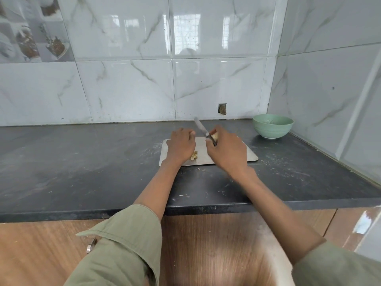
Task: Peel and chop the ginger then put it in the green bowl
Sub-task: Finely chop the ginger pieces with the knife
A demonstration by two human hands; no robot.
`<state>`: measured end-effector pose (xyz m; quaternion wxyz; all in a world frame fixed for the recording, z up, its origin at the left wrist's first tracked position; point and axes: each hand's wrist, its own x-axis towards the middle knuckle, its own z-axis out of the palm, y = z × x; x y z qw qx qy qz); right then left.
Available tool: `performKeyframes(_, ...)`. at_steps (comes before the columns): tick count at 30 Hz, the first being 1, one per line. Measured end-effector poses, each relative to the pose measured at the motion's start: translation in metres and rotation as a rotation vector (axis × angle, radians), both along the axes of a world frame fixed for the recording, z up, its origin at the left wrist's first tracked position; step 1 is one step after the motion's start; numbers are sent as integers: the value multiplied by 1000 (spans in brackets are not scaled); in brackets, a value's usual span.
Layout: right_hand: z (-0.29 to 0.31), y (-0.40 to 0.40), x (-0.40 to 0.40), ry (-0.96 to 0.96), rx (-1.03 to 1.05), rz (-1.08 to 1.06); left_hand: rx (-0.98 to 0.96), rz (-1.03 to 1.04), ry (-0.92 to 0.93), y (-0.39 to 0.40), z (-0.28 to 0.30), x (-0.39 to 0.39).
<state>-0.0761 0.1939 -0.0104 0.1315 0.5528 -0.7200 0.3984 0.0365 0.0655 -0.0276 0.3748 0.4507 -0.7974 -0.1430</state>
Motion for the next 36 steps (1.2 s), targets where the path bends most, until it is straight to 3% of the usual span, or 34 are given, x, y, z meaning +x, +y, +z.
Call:
performKeyframes(4,15,-29,-41,40,6,48,-78,-25,-87,4,-1,-2)
performKeyframes(9,11,-36,-79,-70,-67,-18,-253,-17,-192,8,4,-19)
performKeyframes(16,18,-35,-88,-151,-235,1,-83,-43,-443,-21,29,-66)
performKeyframes(21,18,-38,-90,-247,-275,-15,18,-170,-328,-43,5,-72)
performKeyframes(25,21,-38,-90,-347,-281,-19,-20,-133,-287,-47,4,-75)
performKeyframes(36,13,-43,-91,-332,-168,8,-80,-104,-247,-32,6,-74)
